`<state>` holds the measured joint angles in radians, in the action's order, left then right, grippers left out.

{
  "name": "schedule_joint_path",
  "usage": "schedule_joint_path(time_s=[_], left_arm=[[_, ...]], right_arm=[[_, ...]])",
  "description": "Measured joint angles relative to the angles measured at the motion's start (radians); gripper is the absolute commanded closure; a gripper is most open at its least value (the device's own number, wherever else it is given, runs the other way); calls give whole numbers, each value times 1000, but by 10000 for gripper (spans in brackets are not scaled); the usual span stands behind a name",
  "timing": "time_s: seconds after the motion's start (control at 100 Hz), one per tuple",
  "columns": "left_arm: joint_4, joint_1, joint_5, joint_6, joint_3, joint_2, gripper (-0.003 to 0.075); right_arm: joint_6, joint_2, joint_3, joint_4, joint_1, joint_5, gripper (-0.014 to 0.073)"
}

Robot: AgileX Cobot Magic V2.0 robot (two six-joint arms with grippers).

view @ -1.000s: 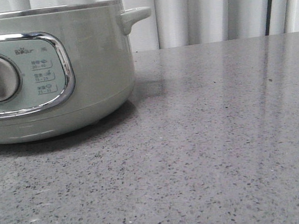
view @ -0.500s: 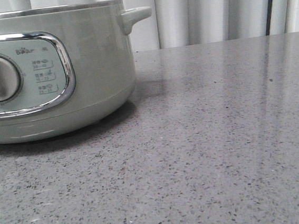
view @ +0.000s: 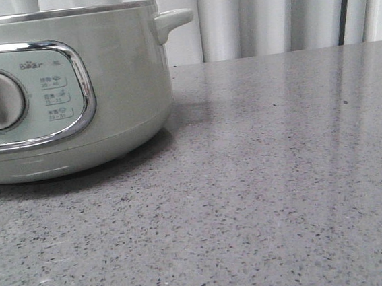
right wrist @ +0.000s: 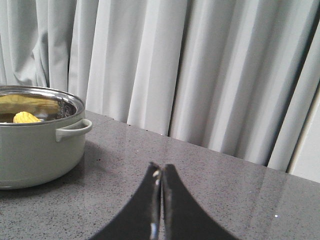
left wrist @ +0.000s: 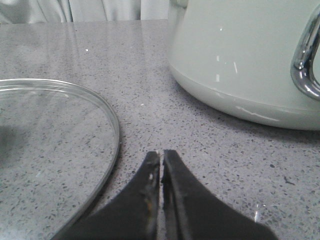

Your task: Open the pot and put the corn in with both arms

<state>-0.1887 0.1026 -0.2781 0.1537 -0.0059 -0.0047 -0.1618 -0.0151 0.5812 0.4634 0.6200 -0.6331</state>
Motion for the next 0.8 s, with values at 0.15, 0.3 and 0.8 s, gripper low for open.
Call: schedule_joint_path(time_s=[0.15, 0.3, 0.8], left_arm=[[0, 0, -2, -2, 0, 0, 741], [0, -3, -2, -2, 0, 0, 741], [0, -2, -4, -2, 0, 0, 741]], right_arm=[[0, 0, 0, 0, 0, 0, 657], [0, 0, 0, 0, 0, 0, 657], [26, 0, -121, -139, -245, -42, 657]])
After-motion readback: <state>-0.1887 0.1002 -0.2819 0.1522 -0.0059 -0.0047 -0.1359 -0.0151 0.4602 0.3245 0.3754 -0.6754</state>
